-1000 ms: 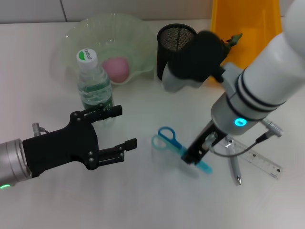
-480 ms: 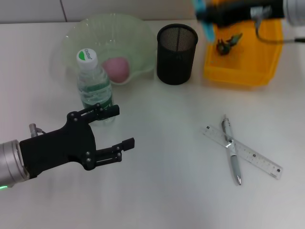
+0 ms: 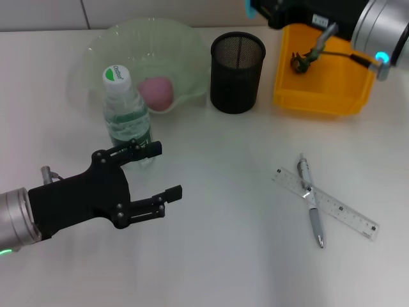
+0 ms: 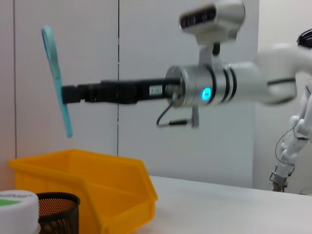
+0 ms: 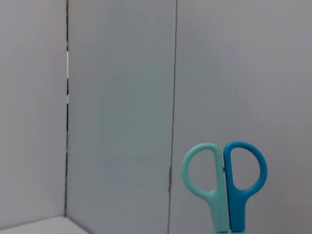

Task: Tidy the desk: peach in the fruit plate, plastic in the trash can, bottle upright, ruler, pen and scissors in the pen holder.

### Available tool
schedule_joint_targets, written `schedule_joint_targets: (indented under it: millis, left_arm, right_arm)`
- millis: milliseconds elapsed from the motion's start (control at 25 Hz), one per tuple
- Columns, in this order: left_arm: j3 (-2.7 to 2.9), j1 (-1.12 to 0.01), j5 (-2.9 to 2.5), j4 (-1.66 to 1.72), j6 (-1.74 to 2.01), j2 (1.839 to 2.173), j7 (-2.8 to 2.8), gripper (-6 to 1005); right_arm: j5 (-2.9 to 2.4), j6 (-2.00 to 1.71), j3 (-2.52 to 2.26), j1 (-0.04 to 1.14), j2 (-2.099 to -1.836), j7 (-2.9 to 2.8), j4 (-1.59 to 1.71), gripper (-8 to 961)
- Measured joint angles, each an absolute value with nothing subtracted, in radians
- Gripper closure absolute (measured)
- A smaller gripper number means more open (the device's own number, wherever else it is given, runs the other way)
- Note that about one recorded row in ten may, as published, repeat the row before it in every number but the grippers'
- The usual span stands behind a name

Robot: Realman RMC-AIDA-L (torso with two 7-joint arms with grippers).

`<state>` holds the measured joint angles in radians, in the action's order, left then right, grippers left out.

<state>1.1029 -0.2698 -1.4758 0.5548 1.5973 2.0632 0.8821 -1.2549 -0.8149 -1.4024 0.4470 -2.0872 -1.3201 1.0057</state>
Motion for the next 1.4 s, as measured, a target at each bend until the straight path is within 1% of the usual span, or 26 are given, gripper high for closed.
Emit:
schedule_joint_targets:
  millis: [120,160,200,360,440,560,760,1120,1400]
  left_arm:
    - [1.103,-0.273,-1.476,0.545,1.599,2.065,0.889,197]
    - [1.103,-0.273,-1.476,0.545,1.602,2.065,0.892,197]
    - [1.103,-0.273,-1.476,0.545,1.602,2.065,0.892,197]
    - [1.103,-0.274,-1.476,0.545,1.608,2.064,0.894,197]
    - [1.103,-0.274,-1.476,0.545,1.608,2.064,0.894,197]
    - [1.103,-0.273,-1.476,0.545,1.609,2.063,0.894,197]
    - [1.103,-0.273,-1.476,0.544,1.611,2.063,0.894,197]
    - [1.104,-0.267,-1.476,0.545,1.617,2.063,0.886,197]
    - [1.104,-0.267,-1.476,0.545,1.618,2.063,0.884,197]
  right_arm:
    - [-1.025,-0.82,-1.437,0.475,-2.088,-1.03,0.843,742]
    - [-0.911,-0.825,-1.458,0.5,-2.088,-0.905,0.756,742]
    - [-0.911,-0.825,-1.458,0.5,-2.088,-0.905,0.756,742]
    - [-0.825,-0.836,-1.461,0.58,-2.087,-0.834,0.591,742]
    - [-0.824,-0.836,-1.46,0.592,-2.087,-0.833,0.569,742]
    - [-0.822,-0.829,-1.456,0.643,-2.089,-0.832,0.479,743]
    - [-0.819,-0.823,-1.455,0.67,-2.09,-0.833,0.418,743]
    - [-0.817,-0.829,-1.463,0.655,-2.091,-0.838,0.412,742]
    - [-0.812,-0.864,-1.449,0.623,-2.091,-0.844,0.435,607]
